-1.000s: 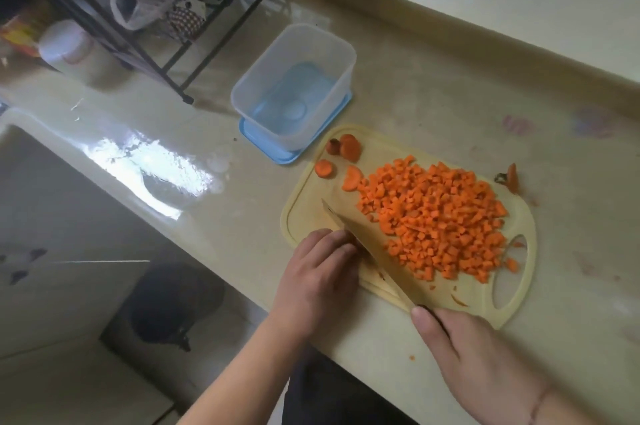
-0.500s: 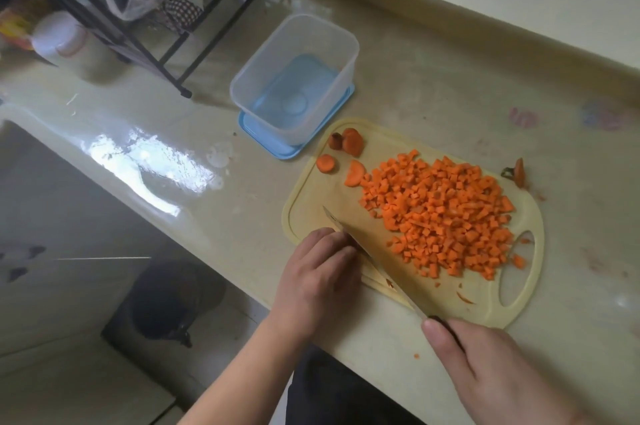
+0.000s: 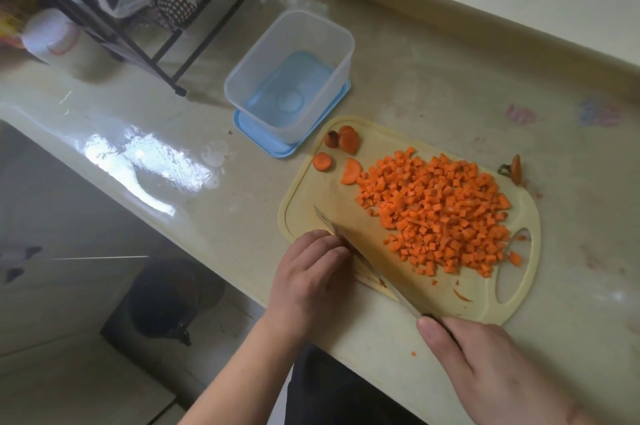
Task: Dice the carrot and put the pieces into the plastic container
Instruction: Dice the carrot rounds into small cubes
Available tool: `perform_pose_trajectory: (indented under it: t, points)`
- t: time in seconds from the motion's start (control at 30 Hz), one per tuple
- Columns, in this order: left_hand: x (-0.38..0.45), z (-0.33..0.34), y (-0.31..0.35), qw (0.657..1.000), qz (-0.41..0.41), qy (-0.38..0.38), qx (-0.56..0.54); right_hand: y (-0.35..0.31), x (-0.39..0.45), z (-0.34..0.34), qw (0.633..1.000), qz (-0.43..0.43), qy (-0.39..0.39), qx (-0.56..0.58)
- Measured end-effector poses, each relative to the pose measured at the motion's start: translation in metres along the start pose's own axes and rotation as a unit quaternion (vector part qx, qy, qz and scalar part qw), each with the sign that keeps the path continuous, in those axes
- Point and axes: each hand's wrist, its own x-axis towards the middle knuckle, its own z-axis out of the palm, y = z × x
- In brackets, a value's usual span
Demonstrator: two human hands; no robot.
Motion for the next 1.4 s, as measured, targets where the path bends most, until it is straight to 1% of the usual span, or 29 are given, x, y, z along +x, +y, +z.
perform_pose_trajectory:
  t: [0.1,0.2,0.4,0.8,0.93,1.03,1.17,1.23,1.3,1.37,1.4]
  points:
    - [-0.002,0.001,-0.003,1.000,0.012,0.003,0.003,0.003,0.007,0.006,0.999,-0.017,-0.009,-0.033]
    - [0.000,-0.001,-0.001,1.000,0.006,0.011,0.005,-0.006,0.018,0.005,0.999,-0.036,-0.010,-0.037]
    - [-0.001,-0.002,0.003,1.000,-0.009,0.023,0.016,-0.015,0.014,-0.003,0.999,-0.027,-0.019,0.006]
    - [-0.002,0.001,0.001,0.999,-0.010,0.051,0.001,-0.005,0.009,0.003,0.999,-0.014,-0.022,-0.026]
    - [0.001,-0.001,0.003,0.998,-0.017,0.053,-0.011,-0.015,0.019,0.007,0.999,-0.034,-0.018,-0.032]
    - [0.001,-0.001,0.003,0.998,-0.017,0.052,-0.015,-0.019,0.019,0.005,0.999,-0.037,-0.016,-0.011]
    - [-0.004,-0.002,-0.002,0.998,-0.018,0.043,-0.034,-0.018,0.003,-0.009,0.999,-0.006,-0.012,0.042]
    - [-0.005,-0.004,-0.001,0.997,-0.032,0.050,-0.044,-0.018,-0.002,-0.015,0.998,0.002,-0.014,0.055]
    - [0.000,-0.007,0.003,0.995,-0.057,0.070,-0.044,-0.017,-0.002,-0.018,0.999,0.006,-0.006,0.044]
    - [0.010,-0.010,0.008,0.992,-0.086,0.087,-0.019,-0.012,0.000,-0.019,1.000,0.007,0.016,0.023]
    - [0.015,-0.010,0.011,0.991,-0.105,0.084,-0.008,-0.010,0.001,-0.020,0.999,0.009,0.027,0.018]
